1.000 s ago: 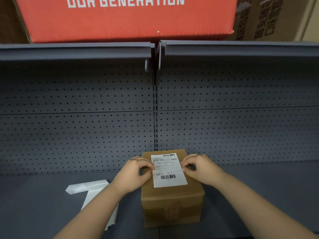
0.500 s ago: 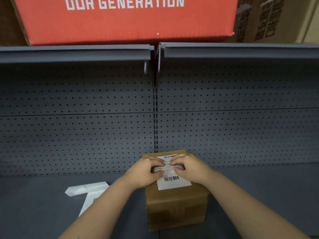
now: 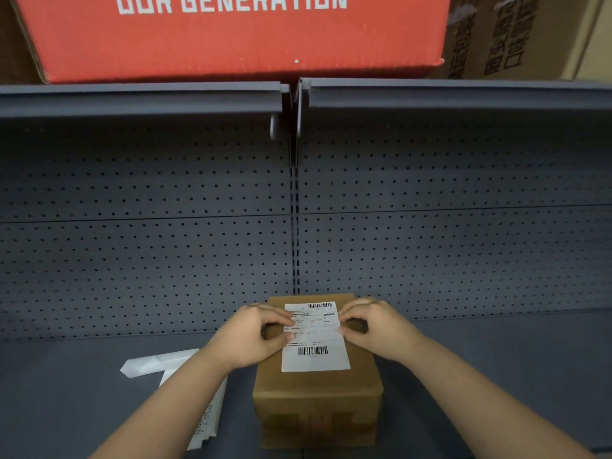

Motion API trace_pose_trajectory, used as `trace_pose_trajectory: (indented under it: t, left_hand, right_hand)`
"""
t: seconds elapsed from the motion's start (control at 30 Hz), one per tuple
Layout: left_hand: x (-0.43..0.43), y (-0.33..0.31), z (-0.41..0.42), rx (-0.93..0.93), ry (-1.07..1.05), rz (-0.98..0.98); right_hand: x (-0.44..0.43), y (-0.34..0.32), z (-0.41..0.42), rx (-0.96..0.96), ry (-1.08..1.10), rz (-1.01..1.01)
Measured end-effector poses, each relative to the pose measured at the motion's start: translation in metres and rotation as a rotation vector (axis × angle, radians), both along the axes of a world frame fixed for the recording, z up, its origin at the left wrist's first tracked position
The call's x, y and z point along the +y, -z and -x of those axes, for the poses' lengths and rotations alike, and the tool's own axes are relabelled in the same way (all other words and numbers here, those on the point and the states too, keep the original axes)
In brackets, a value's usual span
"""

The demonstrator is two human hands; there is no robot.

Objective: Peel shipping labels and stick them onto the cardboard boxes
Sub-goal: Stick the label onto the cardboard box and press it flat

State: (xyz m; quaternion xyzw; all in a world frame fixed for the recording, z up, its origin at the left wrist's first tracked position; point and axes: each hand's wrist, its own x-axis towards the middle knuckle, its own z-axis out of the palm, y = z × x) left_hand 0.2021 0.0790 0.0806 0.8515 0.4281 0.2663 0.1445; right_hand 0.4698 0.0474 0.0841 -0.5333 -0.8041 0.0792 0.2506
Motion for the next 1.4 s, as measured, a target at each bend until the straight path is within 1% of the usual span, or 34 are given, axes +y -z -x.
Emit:
trace_pose_trajectory:
  t: [0.17,0.27,0.4,0.6,0.7,0.83,1.0,1.1,1.27,1.4]
  left_hand:
    - [0.011,-0.01,-0.008,0.134,-0.007,-0.008]
    - [0.019,-0.015,-0.024,0.18,0.022,-0.004]
    - [0.027,-0.015,-0.039,0.226,0.045,0.023]
    - [0.027,-0.001,-0.036,0.179,0.027,-0.028]
    - [0.029,-0.002,-0.029,0.173,0.023,-0.015]
    - [0.032,0.0,-0.007,0.171,-0.025,-0.016]
    - [0.03,0.003,0.006,0.122,-0.044,-0.047]
    - [0.027,0.007,0.004,0.131,-0.058,-0.09]
    - [0.027,0.001,0.005,0.172,-0.04,-0.084]
    - [0.012,-0.007,-0.002,0.174,-0.016,-0.109]
  right_hand:
    - [0.01,-0.01,0.003,-0.009,-0.012,0.039]
    - [0.021,-0.015,0.016,-0.048,-0.057,0.025]
    - [0.032,-0.013,0.03,-0.101,-0.066,0.057]
    - [0.032,-0.002,0.025,-0.072,-0.04,0.075]
    - [0.031,-0.003,0.022,-0.074,-0.035,0.093]
    - [0.029,-0.008,0.003,-0.073,0.007,0.1]
    - [0.026,-0.004,-0.009,-0.042,0.073,0.11]
    - [0.025,-0.004,-0.004,-0.08,0.081,0.09]
    - [0.018,-0.008,0.003,-0.133,0.087,0.031]
    - [0.006,-0.008,0.014,-0.086,0.048,-0.034]
